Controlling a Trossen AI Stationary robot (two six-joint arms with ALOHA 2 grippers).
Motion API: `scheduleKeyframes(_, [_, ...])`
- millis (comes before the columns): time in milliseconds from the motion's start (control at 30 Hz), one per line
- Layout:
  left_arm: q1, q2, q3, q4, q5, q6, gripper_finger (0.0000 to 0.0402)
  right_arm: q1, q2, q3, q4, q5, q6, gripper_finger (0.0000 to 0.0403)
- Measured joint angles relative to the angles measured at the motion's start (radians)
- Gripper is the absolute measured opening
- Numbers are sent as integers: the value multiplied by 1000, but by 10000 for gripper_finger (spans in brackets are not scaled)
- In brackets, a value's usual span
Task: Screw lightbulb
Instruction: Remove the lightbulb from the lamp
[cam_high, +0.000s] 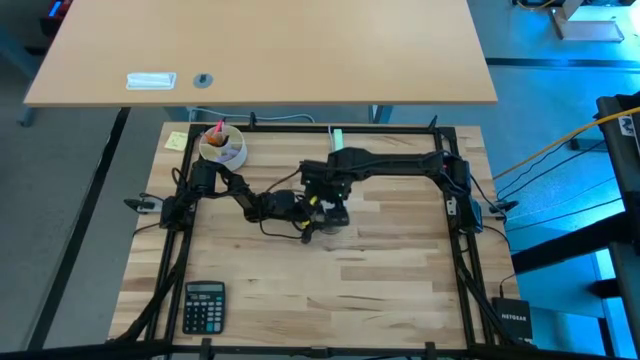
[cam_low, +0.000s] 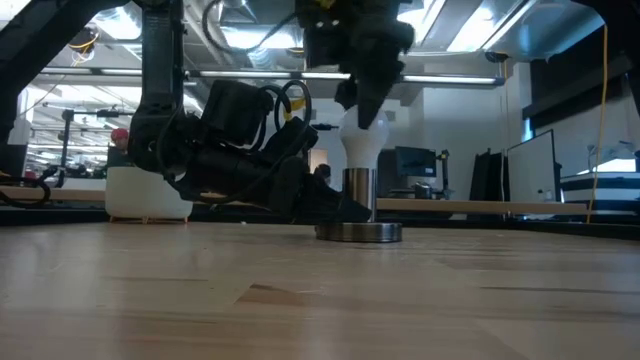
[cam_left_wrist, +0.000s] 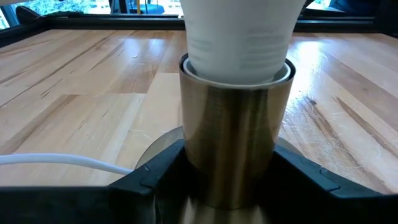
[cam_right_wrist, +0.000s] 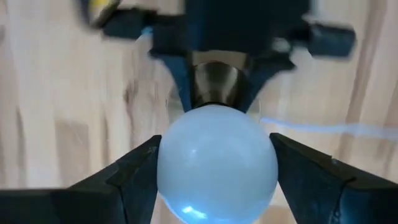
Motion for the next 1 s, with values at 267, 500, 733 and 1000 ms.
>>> scheduleKeyframes(267, [0, 0, 0, -2, 0, 2, 192, 26, 0, 0, -4, 44, -465, 280])
scheduleKeyframes(500, [0, 0, 0, -2, -1, 10, 192, 63, -1, 0, -8, 156, -755, 280])
scheduleKeyframes(733, [0, 0, 0, -2, 1, 18, 192, 65, 2, 19, 9, 116, -617, 280])
scheduleKeyframes(1000, [1, 1, 0, -3, 3, 0, 192, 64, 1, 60, 65, 102, -376, 329])
